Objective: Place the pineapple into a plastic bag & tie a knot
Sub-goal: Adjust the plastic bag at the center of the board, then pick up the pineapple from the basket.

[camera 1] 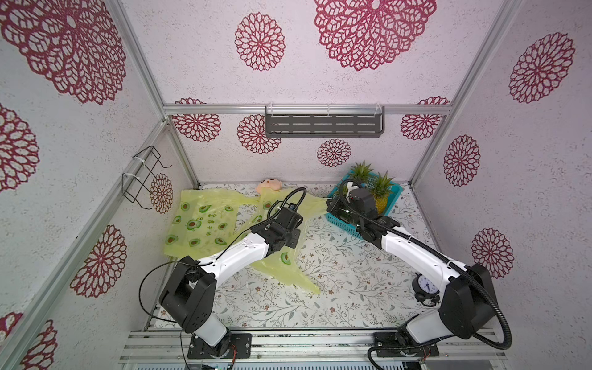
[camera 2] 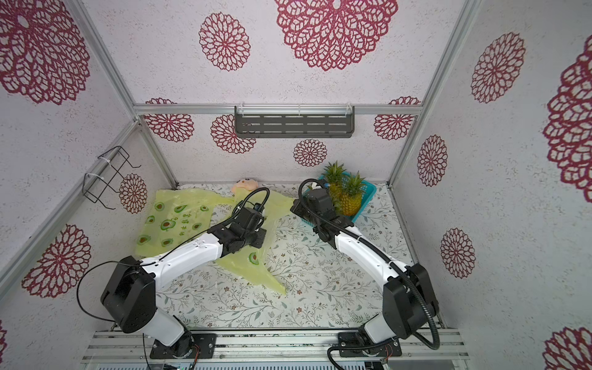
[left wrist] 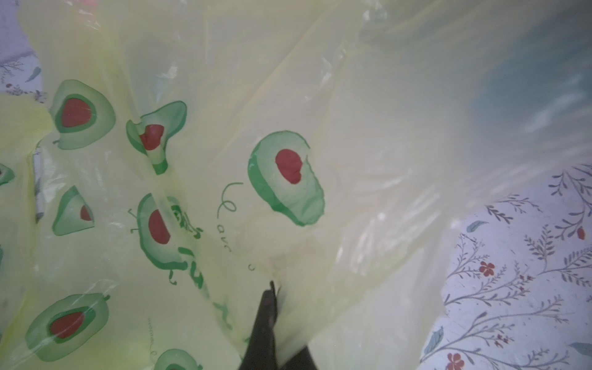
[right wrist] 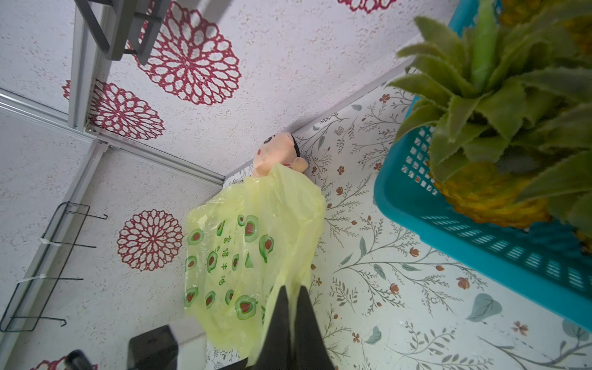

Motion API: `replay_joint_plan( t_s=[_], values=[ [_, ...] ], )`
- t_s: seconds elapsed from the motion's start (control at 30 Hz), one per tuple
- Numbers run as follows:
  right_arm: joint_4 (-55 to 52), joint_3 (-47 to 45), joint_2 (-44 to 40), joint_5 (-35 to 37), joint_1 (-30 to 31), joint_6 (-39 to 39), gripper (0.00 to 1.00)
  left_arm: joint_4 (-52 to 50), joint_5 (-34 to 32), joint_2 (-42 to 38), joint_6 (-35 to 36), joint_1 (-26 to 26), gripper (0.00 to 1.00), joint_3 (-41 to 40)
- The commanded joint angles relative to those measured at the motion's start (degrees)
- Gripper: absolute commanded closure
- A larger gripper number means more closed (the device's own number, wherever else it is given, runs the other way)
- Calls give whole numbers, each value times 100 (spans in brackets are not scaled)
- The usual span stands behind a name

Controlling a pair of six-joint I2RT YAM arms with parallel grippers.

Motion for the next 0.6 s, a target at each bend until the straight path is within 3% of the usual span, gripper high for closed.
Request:
replay_joint_plan(
  t_s=[0.0,0.1,0.2,0.37,0.57],
  values=[
    [-232,403,122,-164,-215,-821,77,-139,104,-404,54,101,100,-57],
    [-775,667,-23,-280,-527,-1604,37,-267,539,-591,3,325,100,-63],
    [-1164,701,-400,-252,-897,-2380,16,-342,1033,-746,-86,591,100,-64],
    [-2204,794,-804,252,-1546,-3078,5,-618,1606,-791,-152,901,100,136],
    [-3046,877,-769,571,-1890,-3458,1,-981,1752,-501,-174,965,100,557]
  ],
)
